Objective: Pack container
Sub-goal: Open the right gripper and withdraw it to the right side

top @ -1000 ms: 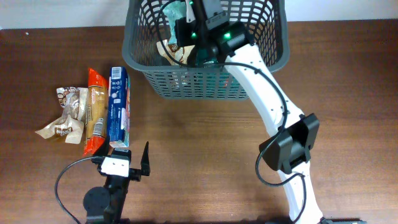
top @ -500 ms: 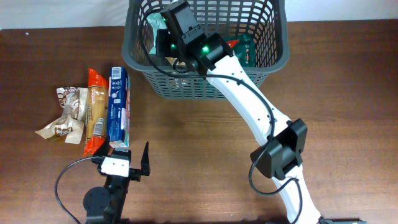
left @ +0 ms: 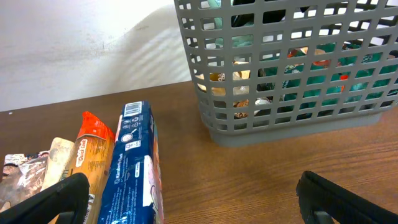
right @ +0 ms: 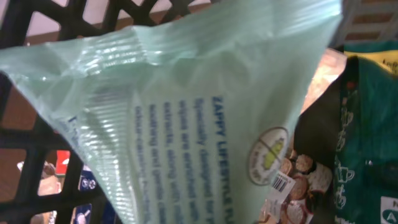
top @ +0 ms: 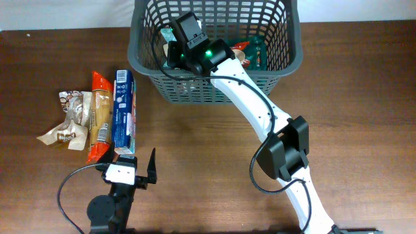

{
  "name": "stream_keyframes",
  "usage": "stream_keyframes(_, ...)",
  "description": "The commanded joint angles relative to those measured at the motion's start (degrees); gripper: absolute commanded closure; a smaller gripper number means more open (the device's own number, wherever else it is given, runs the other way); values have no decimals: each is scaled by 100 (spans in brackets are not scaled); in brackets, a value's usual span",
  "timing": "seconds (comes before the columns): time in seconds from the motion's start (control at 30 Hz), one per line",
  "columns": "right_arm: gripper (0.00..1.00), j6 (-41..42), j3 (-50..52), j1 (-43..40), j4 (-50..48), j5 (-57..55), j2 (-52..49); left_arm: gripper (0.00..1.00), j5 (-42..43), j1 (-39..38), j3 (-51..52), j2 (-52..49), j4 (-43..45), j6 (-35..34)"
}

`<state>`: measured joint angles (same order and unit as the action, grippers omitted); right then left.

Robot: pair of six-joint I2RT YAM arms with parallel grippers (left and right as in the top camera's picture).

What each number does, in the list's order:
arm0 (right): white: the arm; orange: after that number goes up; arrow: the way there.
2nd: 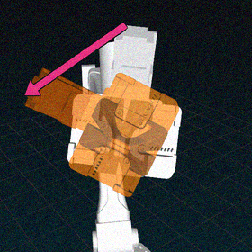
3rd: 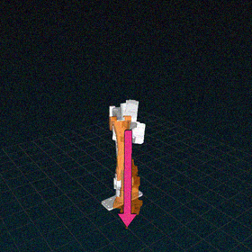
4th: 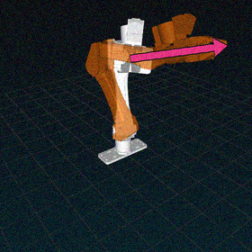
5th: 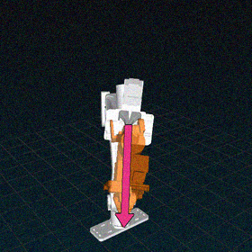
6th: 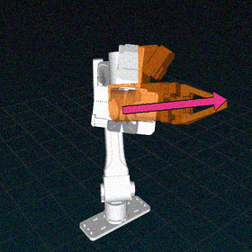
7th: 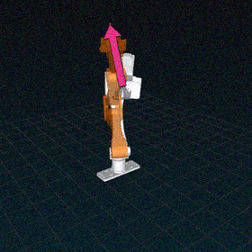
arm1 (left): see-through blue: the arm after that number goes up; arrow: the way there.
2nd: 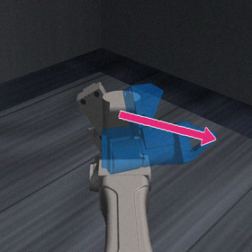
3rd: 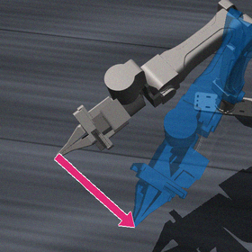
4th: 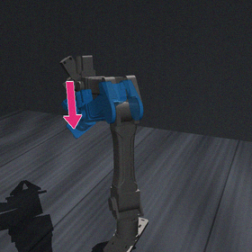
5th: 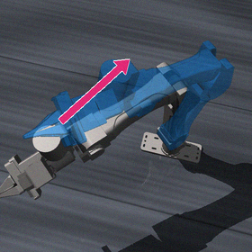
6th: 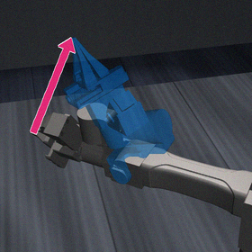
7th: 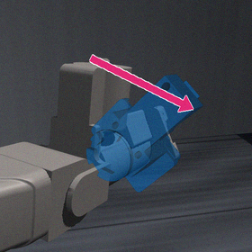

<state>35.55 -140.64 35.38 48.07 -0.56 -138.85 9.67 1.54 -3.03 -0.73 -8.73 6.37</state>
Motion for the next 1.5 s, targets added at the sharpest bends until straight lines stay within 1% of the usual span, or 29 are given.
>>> stream_keyframes(0.0, 82, -9, 24, 35, -11, -13, -125, 1, -2, -26, 31, 39, 11, -35)
stream_keyframes(0.03, 80, -9, 24, 35, -26, -13, -125, 1, -2, -26, 31, 39, 11, -35)
stream_keyframes(0.1, 71, -9, 24, 35, -31, -13, -125, 1, -2, -26, 31, 39, 11, -35)
stream_keyframes(0.17, 66, -11, 24, 35, -26, -11, -125, 1, -2, -26, 31, 39, 11, -35)
stream_keyframes(0.27, 52, -11, 24, 35, -11, 15, -125, 1, -2, -26, 31, 39, 11, -35)
stream_keyframes(0.4, 50, -107, 9, 7, -118, 55, -122, 1, -2, -26, 31, 39, 11, -35)
stream_keyframes(0.6, 49, -994, -433, -262, -157, 275, 144, 1, -2, -26, 31, 39, 11, -35)
stream_keyframes(0.83, 48, -1742, -1517, -745, 660, 334, 887, 1, -2, -26, 31, 39, 11, -35)
stream_keyframes(0.93, 47, -1891, -1799, -1019, 979, 332, 1338, 1, -2, -26, 31, 39, 11, -35)
stream_keyframes(1.03, 46, -2017, -1792, -1425, 1099, 275, 1878, 1, -2, -26, 31, 39, 11, -35)
stream_keyframes(1.2, 45, -2017, -1679, -2415, 1443, 57, 2603, 1, -2, -26, 31, 39, 11, -35)
stream_keyframes(1.27, 44, -2015, -1585, -2964, 1598, 26, 2833, 1, -2, -26, 31, 39, 11, -35)
stream_keyframes(1.33, 41, -2015, -1521, -3510, 1790, 26, 2966, 1, -2, -26, 31, 39, 11, -35)
stream_keyframes(1.47, 37, -2011, -1381, -4699, 2404, 7, 3012, 1, -2, -26, 31, 39, 11, -33)
